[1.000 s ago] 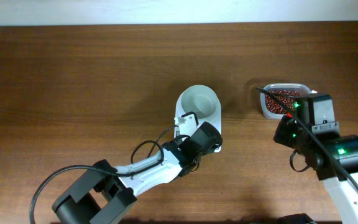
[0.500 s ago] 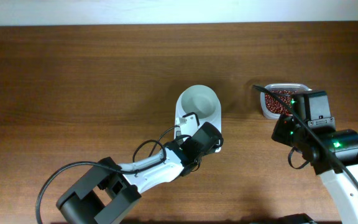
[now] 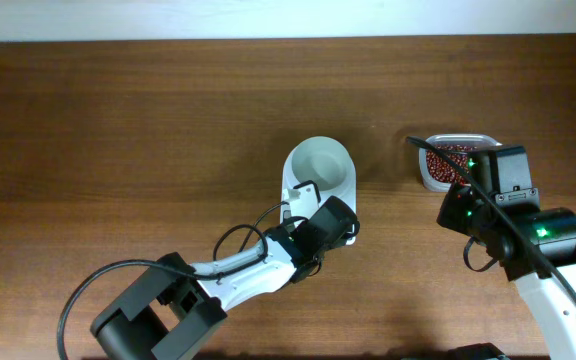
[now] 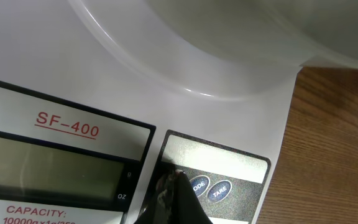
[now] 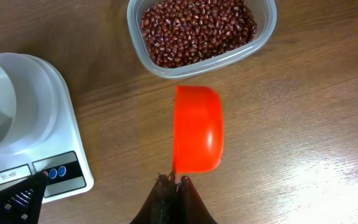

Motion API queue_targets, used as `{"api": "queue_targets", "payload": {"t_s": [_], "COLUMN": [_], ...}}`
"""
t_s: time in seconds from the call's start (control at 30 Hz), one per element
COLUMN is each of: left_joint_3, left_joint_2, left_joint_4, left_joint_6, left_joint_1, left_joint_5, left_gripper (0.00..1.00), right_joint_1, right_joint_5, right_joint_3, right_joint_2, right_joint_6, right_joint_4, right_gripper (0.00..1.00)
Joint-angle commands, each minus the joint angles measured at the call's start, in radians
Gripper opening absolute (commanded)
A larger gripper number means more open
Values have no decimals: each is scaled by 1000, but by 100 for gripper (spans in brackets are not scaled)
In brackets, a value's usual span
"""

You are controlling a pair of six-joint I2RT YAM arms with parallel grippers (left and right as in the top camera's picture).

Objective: Scoop and weigh 50g on scale
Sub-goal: 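Press the scale's tare button with the left gripper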

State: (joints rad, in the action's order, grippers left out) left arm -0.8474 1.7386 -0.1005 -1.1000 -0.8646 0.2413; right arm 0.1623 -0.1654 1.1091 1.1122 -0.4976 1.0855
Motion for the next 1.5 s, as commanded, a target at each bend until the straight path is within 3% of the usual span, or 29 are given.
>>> {"api": "queue_targets", "payload": {"t_s": [0.0,0.2,0.3,0.37,0.5,0.7,0.77,0.87,1.03,1.13,1.27,1.47], "left_joint_3": [1,1,1,1,1,1,1,2,2,1,0,0], "left_joint_2": [13,19,3,-68,-300,-474,-469,-418,-139,-76,-135,-372], "left_joint_4": [-17,-5,-19,-92,-238,-472,-463,-426,-151,-105,-110,-219], "left_joint_6": [-5,-5,-4,8,204,204,184,30,23,24,97,183], "left_joint_1": [17,25,25,25,25,32,32,27,-53,-58,-57,-26], "left_joint_5": [22,20,-55,-68,-45,158,156,140,84,84,84,100], "left_gripper": [0,0,0,0,0,0,0,0,0,0,0,0], "right_joint_1": [-6,-6,-6,-6,-6,-6,-6,-6,-6,-6,-6,-6], "right_joint_5": [2,5,5,5,5,5,5,5,5,5,5,9], "right_joint_3": [19,19,19,19,19,19,19,19,19,19,19,19], "right_joint_2": [0,0,0,0,0,0,0,0,0,0,0,0], "right_joint_6": [0,-8,-8,-7,-7,-8,-8,-8,-8,-8,-8,-7], "right_joint_4": [1,0,0,0,0,-1,-1,-1,0,2,3,15], "right_gripper": [4,4,4,4,4,4,4,4,4,4,4,4]}}
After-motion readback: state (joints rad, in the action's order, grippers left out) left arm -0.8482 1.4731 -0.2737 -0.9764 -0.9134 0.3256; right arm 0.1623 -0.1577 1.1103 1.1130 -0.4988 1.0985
